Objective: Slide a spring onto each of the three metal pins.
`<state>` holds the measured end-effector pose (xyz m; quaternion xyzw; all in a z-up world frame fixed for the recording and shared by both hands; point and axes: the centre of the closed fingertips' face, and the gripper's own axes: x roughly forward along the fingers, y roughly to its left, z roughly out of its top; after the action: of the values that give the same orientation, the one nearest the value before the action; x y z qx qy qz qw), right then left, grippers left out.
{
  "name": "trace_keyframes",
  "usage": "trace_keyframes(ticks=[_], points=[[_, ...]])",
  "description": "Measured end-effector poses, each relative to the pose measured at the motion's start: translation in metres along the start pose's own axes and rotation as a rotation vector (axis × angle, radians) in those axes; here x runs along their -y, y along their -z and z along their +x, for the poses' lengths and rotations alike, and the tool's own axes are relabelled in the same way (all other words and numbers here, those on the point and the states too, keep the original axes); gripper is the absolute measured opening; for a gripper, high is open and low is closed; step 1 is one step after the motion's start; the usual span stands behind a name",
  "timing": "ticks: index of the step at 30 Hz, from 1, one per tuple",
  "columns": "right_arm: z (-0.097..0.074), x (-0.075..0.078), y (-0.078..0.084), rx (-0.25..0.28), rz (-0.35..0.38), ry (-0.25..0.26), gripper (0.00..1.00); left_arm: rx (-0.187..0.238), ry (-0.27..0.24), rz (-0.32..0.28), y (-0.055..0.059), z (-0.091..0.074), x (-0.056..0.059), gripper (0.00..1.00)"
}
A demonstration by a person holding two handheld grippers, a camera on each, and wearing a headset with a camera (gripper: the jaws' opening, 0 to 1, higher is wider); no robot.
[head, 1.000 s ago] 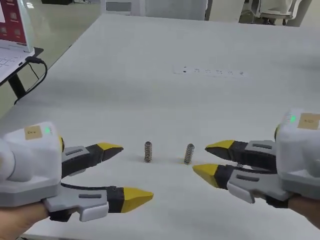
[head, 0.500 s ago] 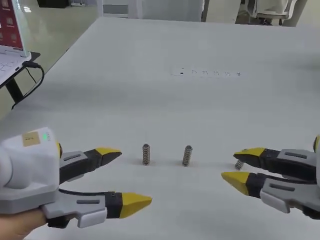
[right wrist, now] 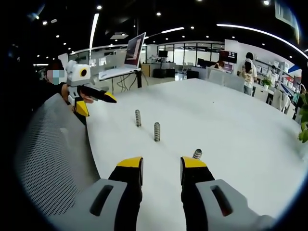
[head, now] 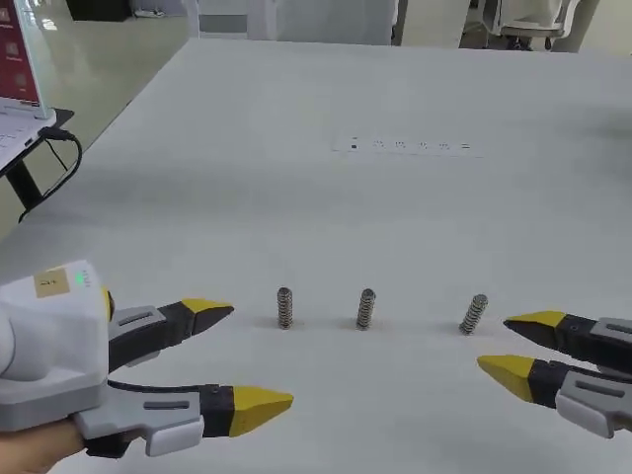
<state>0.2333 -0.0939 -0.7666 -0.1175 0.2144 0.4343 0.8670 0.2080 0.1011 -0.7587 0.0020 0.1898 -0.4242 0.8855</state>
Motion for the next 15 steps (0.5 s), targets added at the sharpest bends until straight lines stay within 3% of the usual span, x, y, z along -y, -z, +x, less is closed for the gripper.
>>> trace_keyframes(ticks=[11, 15], points=[[0.004, 0.011, 0.017, 0.018, 0.031, -0.001, 0.39, -0.013, -0.004, -0.028, 0.016, 0.001, -0.01, 0.68], [0.008, 0.012, 0.026, 0.012, 0.057, -0.002, 0.44, -0.01, 0.011, -0.043, 0.019, 0.004, -0.009, 0.7]])
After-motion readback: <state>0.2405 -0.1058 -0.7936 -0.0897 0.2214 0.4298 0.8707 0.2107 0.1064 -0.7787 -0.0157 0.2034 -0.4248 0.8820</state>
